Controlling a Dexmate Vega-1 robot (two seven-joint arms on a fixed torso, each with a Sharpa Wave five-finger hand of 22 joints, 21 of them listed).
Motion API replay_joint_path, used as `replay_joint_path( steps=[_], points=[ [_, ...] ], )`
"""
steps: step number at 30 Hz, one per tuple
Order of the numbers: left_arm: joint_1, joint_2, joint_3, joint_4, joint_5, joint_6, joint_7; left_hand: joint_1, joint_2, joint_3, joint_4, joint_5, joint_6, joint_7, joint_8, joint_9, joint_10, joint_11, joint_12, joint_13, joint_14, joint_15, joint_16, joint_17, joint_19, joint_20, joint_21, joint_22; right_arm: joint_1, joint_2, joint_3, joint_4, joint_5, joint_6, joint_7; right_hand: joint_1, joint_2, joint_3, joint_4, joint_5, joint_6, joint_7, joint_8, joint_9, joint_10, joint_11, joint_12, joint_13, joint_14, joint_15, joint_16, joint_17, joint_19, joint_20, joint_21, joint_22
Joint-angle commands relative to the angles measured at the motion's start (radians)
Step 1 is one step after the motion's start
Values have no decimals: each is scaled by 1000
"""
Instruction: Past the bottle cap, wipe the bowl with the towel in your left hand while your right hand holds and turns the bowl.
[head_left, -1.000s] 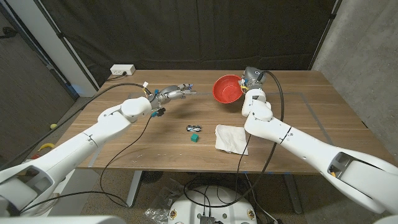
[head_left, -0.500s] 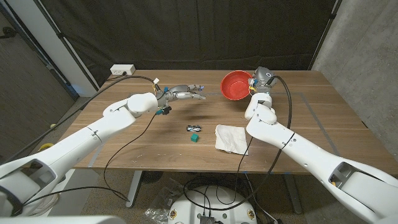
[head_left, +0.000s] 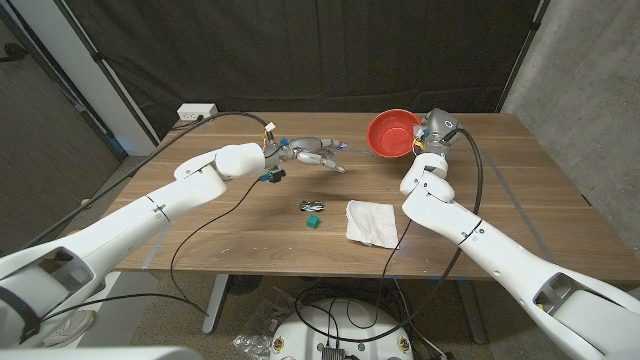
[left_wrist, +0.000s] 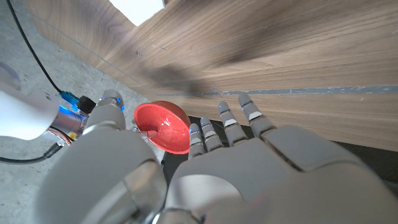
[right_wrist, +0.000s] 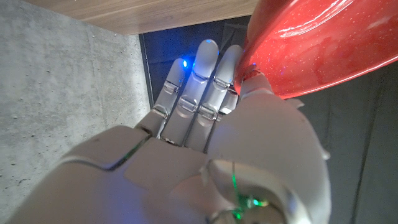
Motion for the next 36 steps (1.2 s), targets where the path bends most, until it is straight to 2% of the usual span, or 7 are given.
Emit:
replay_joint_path(
  steps=[1, 7, 15, 22, 33, 36],
  points=[
    [-36, -1, 49, -68, 173, 13, -77, 24, 5, 4, -11, 11, -11, -20, -6, -1, -6, -8, -5, 5, -1, -35, 1, 6, 1, 10, 0, 2, -52, 15, 76, -18, 68, 25, -87, 9, 8, -6, -2, 5, 33, -23, -4, 2, 9, -2, -3, 1, 16, -53, -4, 4, 0, -98, 13, -2],
    [-51, -3, 80, -110, 285, 29, -115, 44, 3, 2, -15, 18, -12, -28, -7, 0, -8, -11, -5, 7, -1, -35, 1, 9, -8, 15, -3, 2, -87, 45, 136, -24, 121, 55, -135, 12, 8, -8, -4, 7, 33, -19, -7, 3, 14, 1, -3, 4, 19, -53, -9, 7, 0, -96, 26, -12],
    [-43, -6, 96, -150, 419, 25, -120, 66, -1, -3, -17, 27, -3, -32, -5, 0, -4, -12, -3, 8, 3, -39, 2, 14, -15, 12, -6, 3, -121, 76, 211, -33, 200, 117, -180, 15, 7, -10, -6, 10, 38, -13, -11, 2, 17, 1, -6, 6, 28, -53, -12, 13, 0, -92, 43, -26],
    [-48, -20, 108, -154, 494, -5, -148, 73, -4, -8, -15, 31, -1, -34, -5, 0, -2, -14, -3, 9, 4, -42, 2, 17, -18, 13, -7, 3, -129, 82, 237, -30, 247, 148, -202, 17, 8, -12, -6, 12, 38, -6, -14, 5, 21, 5, -13, 1, 36, -52, -15, 17, -4, -91, 57, -39],
    [-39, -22, 133, -195, 694, -53, -182, 87, -3, -15, -13, 39, 4, -41, -5, 1, -5, -16, -4, 10, -2, -45, 1, 22, -23, 14, -9, 4, -144, 80, 261, -26, 302, 189, -231, 21, 8, -14, -8, 13, 43, -5, -18, 6, 26, 8, -15, 4, 32, -53, -28, 13, -7, -91, 76, -56],
    [-29, -16, 143, -216, 784, -75, -174, 92, -2, -16, -12, 41, 5, -42, -5, 2, -4, -19, -3, 11, -3, -49, 0, 24, -22, 11, -8, 5, -149, 76, 266, -26, 313, 194, -237, 21, 8, -15, -8, 13, 40, -4, -20, 9, 23, 5, -16, 9, 37, -53, -27, 16, -9, -92, 81, -61]
  ],
)
